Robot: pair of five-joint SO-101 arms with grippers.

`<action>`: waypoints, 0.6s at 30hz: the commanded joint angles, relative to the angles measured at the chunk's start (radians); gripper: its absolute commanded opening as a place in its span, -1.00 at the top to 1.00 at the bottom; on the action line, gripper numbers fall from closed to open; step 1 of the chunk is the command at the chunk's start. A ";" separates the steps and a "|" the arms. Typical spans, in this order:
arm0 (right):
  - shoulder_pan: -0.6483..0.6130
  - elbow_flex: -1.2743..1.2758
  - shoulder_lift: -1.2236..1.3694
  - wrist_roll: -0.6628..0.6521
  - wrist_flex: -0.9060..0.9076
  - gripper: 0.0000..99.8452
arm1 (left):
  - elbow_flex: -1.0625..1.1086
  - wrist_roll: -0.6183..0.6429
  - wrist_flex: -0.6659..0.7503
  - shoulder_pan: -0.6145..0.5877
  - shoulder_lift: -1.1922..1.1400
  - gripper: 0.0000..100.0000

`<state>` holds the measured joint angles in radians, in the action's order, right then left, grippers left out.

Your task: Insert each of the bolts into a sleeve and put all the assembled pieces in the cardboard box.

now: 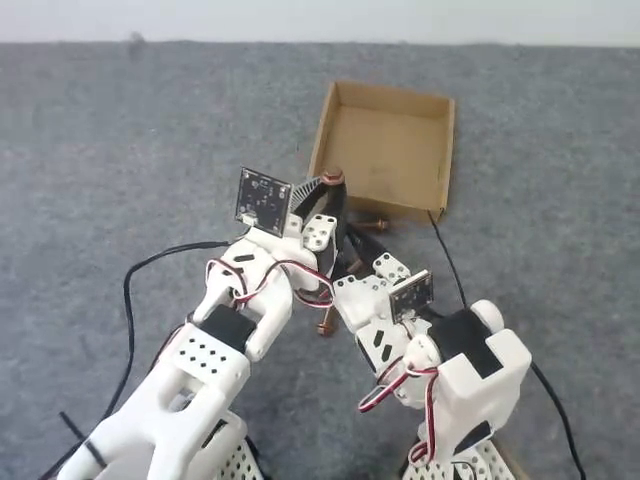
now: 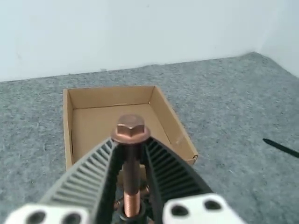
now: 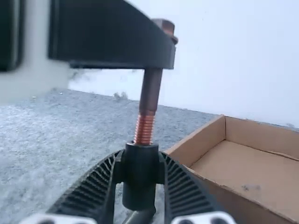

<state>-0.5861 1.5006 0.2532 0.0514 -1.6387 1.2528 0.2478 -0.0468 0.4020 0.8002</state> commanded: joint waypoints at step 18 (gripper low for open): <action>0.062 -0.012 -0.018 0.014 -0.028 0.99 | 0.087 0.008 0.006 -0.002 0.038 0.98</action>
<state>-0.5692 1.5006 0.2532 0.0621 -1.6387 1.3510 0.2524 -0.0468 0.4051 0.8002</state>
